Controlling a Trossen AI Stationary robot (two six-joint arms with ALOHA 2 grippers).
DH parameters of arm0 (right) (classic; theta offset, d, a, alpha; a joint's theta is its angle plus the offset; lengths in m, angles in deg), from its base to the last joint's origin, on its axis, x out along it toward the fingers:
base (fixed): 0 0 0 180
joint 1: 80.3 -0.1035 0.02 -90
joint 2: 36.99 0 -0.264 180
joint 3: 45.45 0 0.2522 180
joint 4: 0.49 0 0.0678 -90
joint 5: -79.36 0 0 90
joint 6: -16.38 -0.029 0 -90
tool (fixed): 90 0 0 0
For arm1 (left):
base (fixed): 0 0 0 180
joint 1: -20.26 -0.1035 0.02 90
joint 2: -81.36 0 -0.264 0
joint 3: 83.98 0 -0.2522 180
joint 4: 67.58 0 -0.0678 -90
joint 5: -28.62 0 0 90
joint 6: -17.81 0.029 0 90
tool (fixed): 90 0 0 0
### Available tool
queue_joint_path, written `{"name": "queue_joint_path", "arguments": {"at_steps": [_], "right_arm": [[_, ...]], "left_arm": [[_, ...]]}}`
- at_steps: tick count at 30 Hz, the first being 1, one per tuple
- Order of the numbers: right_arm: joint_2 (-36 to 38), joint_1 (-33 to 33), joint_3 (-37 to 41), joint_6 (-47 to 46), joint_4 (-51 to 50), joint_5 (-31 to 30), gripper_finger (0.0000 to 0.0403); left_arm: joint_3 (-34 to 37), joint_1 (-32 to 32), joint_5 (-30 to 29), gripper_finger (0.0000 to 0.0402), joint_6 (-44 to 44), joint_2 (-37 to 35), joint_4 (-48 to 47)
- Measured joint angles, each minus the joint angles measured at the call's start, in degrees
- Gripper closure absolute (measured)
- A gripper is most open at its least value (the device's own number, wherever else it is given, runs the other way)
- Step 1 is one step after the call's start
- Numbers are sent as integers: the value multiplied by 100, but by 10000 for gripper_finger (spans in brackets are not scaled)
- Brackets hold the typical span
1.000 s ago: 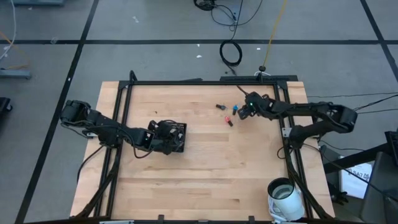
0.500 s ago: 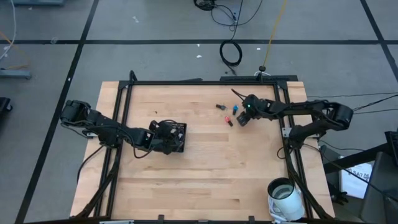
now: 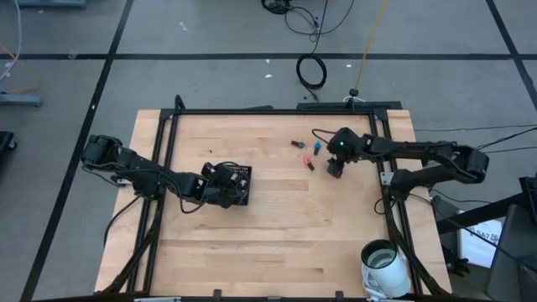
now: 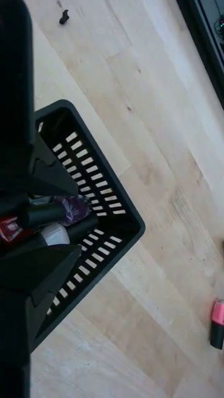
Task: Pick & Place Nail Polish
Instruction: Put the light blue nail polish into the basket
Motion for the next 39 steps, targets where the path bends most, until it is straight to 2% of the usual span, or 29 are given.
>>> {"name": "queue_joint_path", "arguments": {"at_steps": [4, 9, 14, 21, 25, 30, 37, 39], "right_arm": [[406, -117, 0, 132, -692, 16, 207], [593, -364, 69, -152, -926, 278, 207], [512, -691, 489, -60, -373, 262, 207], [297, -768, 1213, 102, 1095, 226, 207], [256, -766, 1407, 94, 1299, 104, 211], [259, -766, 1515, 43, 1308, 112, 252], [256, -768, 1543, 61, 1256, 119, 348], [256, -768, 1544, 66, 1271, 118, 355]], "left_arm": [[2, 0, 1, 268, 0, 0, 0], [0, -4, 1, 268, 153, 0, 16], [0, -4, -15, 268, 170, 0, 17], [0, -9, -47, 268, 175, 0, 44], [0, -11, -45, 268, 173, 0, 66], [0, -11, -45, 268, 173, 0, 126], [0, -11, -43, 268, 247, 0, 167], [0, -11, -43, 268, 245, 0, 168]]}}
